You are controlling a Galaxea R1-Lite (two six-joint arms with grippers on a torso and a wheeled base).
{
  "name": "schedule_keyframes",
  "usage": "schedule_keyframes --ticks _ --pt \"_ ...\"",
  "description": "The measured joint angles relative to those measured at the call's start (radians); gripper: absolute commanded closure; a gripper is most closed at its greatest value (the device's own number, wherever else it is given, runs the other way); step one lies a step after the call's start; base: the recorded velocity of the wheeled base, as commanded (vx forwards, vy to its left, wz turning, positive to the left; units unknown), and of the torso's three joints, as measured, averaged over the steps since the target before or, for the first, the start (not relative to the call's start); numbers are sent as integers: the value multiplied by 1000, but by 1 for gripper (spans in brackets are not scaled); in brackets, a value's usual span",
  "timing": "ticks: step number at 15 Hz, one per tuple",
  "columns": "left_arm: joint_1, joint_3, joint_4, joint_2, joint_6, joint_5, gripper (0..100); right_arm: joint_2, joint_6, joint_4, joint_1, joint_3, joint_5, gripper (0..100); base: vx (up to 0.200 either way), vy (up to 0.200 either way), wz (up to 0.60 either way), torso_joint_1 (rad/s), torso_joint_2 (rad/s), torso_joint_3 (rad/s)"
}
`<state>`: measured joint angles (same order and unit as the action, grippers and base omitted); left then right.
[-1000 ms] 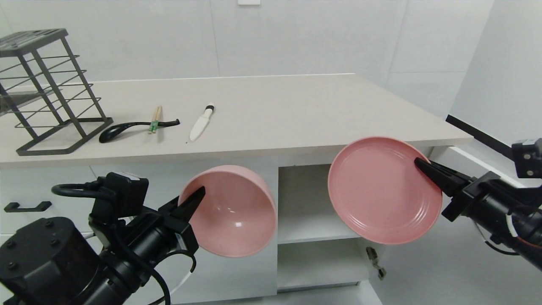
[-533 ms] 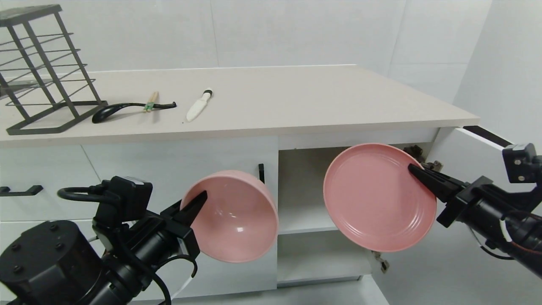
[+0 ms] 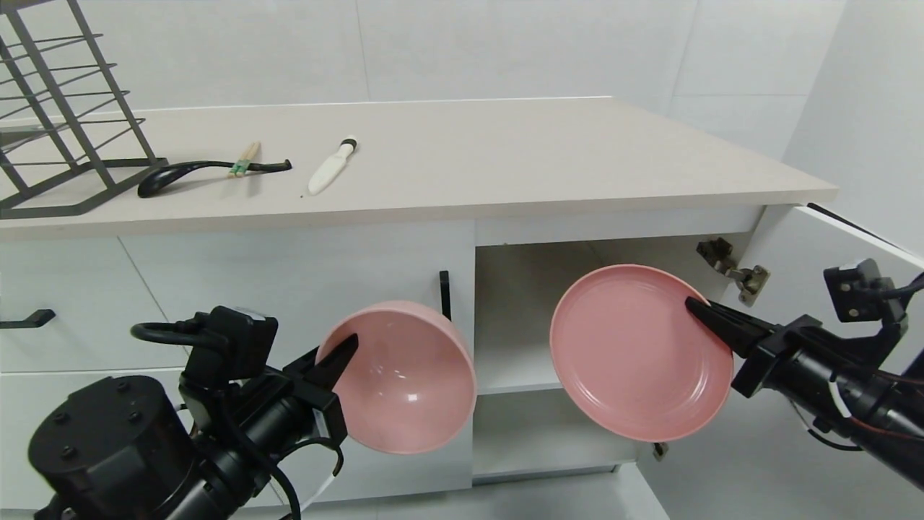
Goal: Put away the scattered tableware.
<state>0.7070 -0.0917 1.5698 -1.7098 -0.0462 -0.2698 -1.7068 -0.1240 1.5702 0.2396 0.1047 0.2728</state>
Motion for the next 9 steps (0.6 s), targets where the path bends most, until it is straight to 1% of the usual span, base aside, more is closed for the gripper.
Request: schedule_keyframes --ticks 4,9 --pt "45 24 0 -32 0 0 100 -92 0 -1 -13 -4 0 100 0 0 0 1 3 13" --pt "59 34 0 -111 0 -1 100 -208 -1 -1 -20 19 -1 100 0 0 0 0 0 0"
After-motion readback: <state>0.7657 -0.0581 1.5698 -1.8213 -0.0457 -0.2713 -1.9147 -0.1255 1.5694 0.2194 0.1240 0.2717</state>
